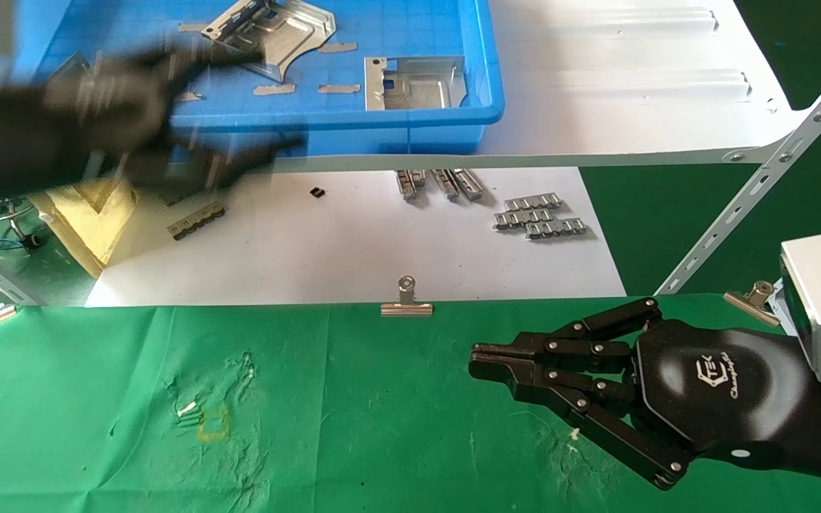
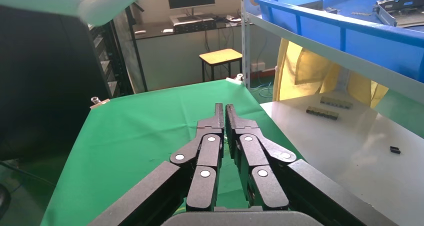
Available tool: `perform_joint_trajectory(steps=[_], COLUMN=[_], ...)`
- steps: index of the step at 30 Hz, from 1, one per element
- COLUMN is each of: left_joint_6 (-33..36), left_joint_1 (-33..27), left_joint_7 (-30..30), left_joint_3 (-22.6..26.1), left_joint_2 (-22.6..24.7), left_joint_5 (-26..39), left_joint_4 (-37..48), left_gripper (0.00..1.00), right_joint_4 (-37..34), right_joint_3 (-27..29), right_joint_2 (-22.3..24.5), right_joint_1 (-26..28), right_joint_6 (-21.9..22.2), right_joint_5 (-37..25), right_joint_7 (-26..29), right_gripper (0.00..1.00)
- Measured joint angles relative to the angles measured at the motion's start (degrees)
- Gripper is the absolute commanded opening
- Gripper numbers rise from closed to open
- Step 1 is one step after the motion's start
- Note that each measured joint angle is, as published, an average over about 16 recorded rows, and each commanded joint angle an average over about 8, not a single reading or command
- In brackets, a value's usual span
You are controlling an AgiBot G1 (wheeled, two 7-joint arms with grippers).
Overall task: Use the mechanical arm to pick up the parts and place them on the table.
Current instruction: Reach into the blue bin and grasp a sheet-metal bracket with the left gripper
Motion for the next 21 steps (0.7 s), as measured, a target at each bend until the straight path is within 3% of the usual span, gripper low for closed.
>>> perform_joint_trajectory(steps=[4, 5, 12, 13, 21], left_joint_6=[-6.06, -7.67, -19.19, -20.59, -25.82], left_joint_1=[-9.91, -12.07, -22.83, -23.78, -28.43], left_joint_7=[1.02, 1.36, 3.51, 3.68, 4.09], left_joint_3=[3.43, 4.27, 8.74, 9.17, 11.62], left_joint_2=[6.7, 8.35, 17.76, 18.71, 23.06], left_joint_5=[7.81, 9.62, 19.37, 20.3, 24.75], left_joint_4=[12.26, 15.33, 34.03, 35.99, 46.01], left_gripper=[0.97, 0.89, 0.04, 0.0, 0.0], right_joint_4=[0.0, 0.0, 0.0, 0.0, 0.0], right_joint_3=[0.0, 0.0, 0.0, 0.0, 0.0], right_joint_2=[0.0, 0.0, 0.0, 0.0, 0.0], right_joint_1=[0.0, 0.0, 0.0, 0.0, 0.0], right_joint_6=[0.0, 0.0, 0.0, 0.0, 0.0], right_joint_5=[0.0, 0.0, 0.0, 0.0, 0.0], right_joint_7=[0.0, 0.0, 0.0, 0.0, 0.0], right_gripper=[0.0, 0.0, 0.0, 0.0, 0.0])
